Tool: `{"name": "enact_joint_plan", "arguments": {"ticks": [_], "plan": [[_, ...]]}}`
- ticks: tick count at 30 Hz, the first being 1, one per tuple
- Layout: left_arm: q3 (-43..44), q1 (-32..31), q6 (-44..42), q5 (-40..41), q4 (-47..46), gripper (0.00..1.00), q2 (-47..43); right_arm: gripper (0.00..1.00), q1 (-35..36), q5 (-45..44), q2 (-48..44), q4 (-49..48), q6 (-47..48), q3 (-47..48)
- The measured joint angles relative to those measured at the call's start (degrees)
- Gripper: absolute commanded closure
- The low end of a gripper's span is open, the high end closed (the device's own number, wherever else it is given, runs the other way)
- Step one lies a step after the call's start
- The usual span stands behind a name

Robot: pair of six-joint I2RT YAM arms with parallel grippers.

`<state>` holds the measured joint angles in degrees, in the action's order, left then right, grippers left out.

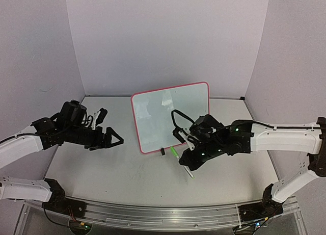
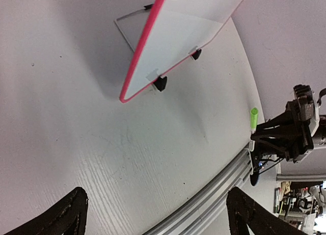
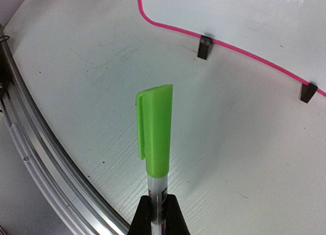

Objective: Write a sentence on the whiteboard
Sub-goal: Pass from the right arm to the left

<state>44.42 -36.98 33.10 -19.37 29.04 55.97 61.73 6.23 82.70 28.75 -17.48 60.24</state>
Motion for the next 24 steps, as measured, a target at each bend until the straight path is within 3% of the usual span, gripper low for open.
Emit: {"name": "enact_joint_plan", "arguments": {"ticks": [8,13,24], "plan": [[0.0,-11.97,2.9,-2.45,-7.48,0.1,3.84,1.0,5.14,1.18,5.9,-1.19,2.86,8.64],[-0.04,-16.02,5.69,-4.78,-15.97,0.26,10.09,1.0,7.74,1.36,8.29,-1.36,4.09,11.56],[-0.04,-16.75,9.17,-8.39,-25.94,0.63,14.77,1.0,8.69,1.61,8.3,-1.62,5.03,12.51]]}}
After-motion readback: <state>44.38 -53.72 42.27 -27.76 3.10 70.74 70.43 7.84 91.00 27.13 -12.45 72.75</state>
